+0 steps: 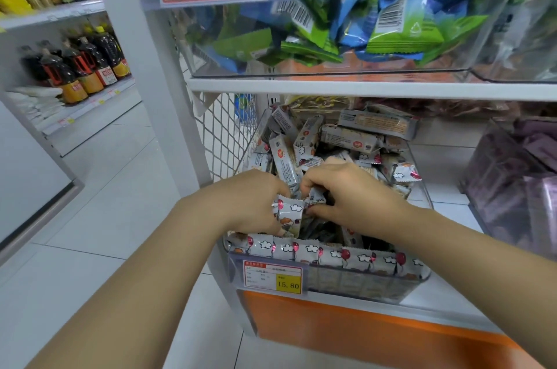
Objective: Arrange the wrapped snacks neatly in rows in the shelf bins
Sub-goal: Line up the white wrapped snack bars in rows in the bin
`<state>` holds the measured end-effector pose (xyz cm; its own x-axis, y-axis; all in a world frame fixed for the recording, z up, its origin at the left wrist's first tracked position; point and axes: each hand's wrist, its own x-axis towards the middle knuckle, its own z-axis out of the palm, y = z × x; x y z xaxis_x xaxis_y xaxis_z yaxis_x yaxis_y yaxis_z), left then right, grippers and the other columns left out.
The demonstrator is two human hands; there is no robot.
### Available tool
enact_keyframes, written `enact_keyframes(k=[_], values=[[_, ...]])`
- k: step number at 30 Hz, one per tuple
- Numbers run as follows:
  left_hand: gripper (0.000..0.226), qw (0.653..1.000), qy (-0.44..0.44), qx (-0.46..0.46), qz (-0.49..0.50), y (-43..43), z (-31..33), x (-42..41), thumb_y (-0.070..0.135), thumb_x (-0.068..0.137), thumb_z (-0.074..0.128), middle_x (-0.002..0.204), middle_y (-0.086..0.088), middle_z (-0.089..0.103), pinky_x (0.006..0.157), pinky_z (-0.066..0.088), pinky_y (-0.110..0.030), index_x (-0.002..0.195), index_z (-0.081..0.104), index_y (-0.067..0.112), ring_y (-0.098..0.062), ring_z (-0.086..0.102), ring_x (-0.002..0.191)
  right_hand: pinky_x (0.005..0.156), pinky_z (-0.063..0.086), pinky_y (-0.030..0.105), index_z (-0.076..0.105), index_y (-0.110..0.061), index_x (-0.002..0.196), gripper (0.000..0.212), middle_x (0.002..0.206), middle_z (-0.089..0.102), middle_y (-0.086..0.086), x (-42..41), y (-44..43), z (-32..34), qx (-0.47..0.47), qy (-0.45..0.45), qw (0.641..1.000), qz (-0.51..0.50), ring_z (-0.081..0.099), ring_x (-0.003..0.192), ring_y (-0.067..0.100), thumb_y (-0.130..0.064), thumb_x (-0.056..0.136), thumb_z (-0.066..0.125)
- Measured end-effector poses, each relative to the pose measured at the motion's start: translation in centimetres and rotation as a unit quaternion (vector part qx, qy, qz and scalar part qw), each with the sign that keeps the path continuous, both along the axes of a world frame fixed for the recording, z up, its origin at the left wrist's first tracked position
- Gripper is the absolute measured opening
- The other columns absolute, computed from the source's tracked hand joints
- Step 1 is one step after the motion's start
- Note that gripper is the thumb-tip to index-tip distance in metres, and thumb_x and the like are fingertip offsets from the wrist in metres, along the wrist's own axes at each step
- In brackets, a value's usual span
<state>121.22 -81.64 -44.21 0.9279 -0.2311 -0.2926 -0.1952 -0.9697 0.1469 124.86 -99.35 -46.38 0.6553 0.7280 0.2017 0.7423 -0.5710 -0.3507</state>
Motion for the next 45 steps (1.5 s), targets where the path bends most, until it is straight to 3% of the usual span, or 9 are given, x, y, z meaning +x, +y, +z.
enact_keyframes(k=[4, 8, 11, 16, 24, 29, 33, 40, 45], values=[[0.041, 0.999, 0.044, 0.017, -0.018, 0.5, 0.3, -0.4, 0.044, 0.085, 0.063, 0.078, 0.009, 0.054, 0.061, 0.038, -0.025, 0.123, 0.053, 0.031, -0.005, 0.048, 0.071, 0.068, 0.031, 0.011, 0.058, -0.026, 0.096, 0.019, 0.075, 0.039, -0.026, -0.4, -0.9, 0.9, 0.048, -0.032, 0.998, -0.007, 0.037, 0.080, -0.006, -0.026, 0.082, 0.069], [0.040, 0.995, 0.103, -0.005, 0.000, 0.2, 0.9, -0.4, 0.060, 0.089, 0.047, 0.104, 0.012, 0.061, 0.084, 0.046, -0.028, 0.118, 0.056, 0.035, -0.007, 0.054, 0.093, 0.069, 0.031, 0.007, 0.059, -0.025, 0.097, 0.021, 0.076, 0.038, -0.027, -0.9, -2.1, 1.3, 0.071, -0.032, 0.997, -0.004, 0.041, 0.082, -0.017, -0.019, 0.081, 0.070], [0.033, 0.994, 0.100, 0.025, -0.029, -0.2, 0.4, -0.2, 0.048, 0.097, 0.041, 0.091, 0.014, 0.057, 0.070, 0.041, -0.023, 0.120, 0.056, 0.030, -0.003, 0.051, 0.080, 0.073, 0.033, 0.005, 0.059, -0.026, 0.093, 0.022, 0.085, 0.046, -0.027, -1.6, -3.4, 1.0, 0.111, -0.022, 0.993, -0.015, 0.044, 0.083, -0.016, -0.017, 0.079, 0.073], [0.032, 0.992, 0.093, 0.077, -0.029, -0.6, -1.2, 0.3, 0.040, 0.097, 0.049, 0.113, -0.002, 0.063, 0.084, 0.048, -0.034, 0.120, 0.061, 0.023, -0.021, 0.059, 0.098, 0.074, 0.040, 0.008, 0.055, -0.030, 0.089, 0.027, 0.091, 0.059, -0.015, -3.0, -5.9, 1.0, 0.225, -0.057, 0.971, -0.064, 0.052, 0.083, -0.002, -0.020, 0.075, 0.076], [0.036, 0.992, 0.088, 0.085, -0.004, -1.2, -0.6, 1.2, 0.038, 0.089, 0.063, 0.118, 0.006, 0.062, 0.080, 0.040, -0.022, 0.123, 0.061, 0.026, -0.010, 0.053, 0.097, 0.071, 0.044, 0.022, 0.050, -0.039, 0.082, 0.031, 0.090, 0.058, -0.021, -4.7, -8.0, 1.1, 0.297, -0.042, 0.946, -0.127, 0.056, 0.075, 0.013, -0.025, 0.073, 0.076], [0.037, 0.997, 0.074, 0.009, 0.007, -0.6, 1.0, 0.5, 0.029, 0.090, 0.063, 0.107, 0.016, 0.064, 0.070, 0.039, -0.008, 0.127, 0.059, 0.026, 0.004, 0.055, 0.082, 0.070, 0.047, 0.024, 0.050, -0.035, 0.076, 0.029, 0.094, 0.062, -0.023, -5.0, -8.0, 1.1, 0.317, 0.007, 0.934, -0.167, 0.060, 0.075, 0.014, -0.024, 0.074, 0.077], [0.027, 0.993, -0.059, -0.100, 0.035, 0.8, 2.5, -0.9, 0.019, 0.091, 0.062, 0.100, 0.022, 0.064, 0.079, 0.044, -0.008, 0.115, 0.064, 0.030, 0.010, 0.059, 0.087, 0.065, 0.050, 0.038, 0.050, -0.031, 0.073, 0.025, 0.086, 0.069, 0.009, -5.0, -7.7, 1.0, 0.343, 0.055, 0.918, -0.191, 0.058, 0.070, 0.029, -0.030, 0.074, 0.075], [0.039, 0.864, -0.062, -0.489, 0.102, 0.2, 2.2, -5.3, 0.040, 0.074, 0.060, 0.105, 0.011, 0.070, 0.083, 0.055, -0.026, 0.113, 0.058, 0.039, -0.010, 0.069, 0.095, 0.044, 0.033, 0.008, 0.051, -0.010, 0.077, 0.022, 0.048, 0.050, -0.024, -6.0, -4.8, 1.8, 0.453, 0.176, 0.862, -0.142, 0.038, 0.042, 0.003, -0.013, 0.078, 0.073], [0.039, 0.775, -0.180, -0.585, 0.157, -0.2, 0.9, -6.4, 0.042, 0.071, 0.072, 0.097, 0.001, 0.072, 0.082, 0.057, -0.043, 0.108, 0.060, 0.044, -0.025, 0.069, 0.088, 0.066, 0.058, 0.027, 0.055, -0.016, 0.082, 0.022, 0.089, 0.069, -0.006, -6.2, -1.2, 1.9, 0.426, 0.259, 0.861, -0.102, 0.066, 0.078, 0.017, -0.010, 0.075, 0.075]])
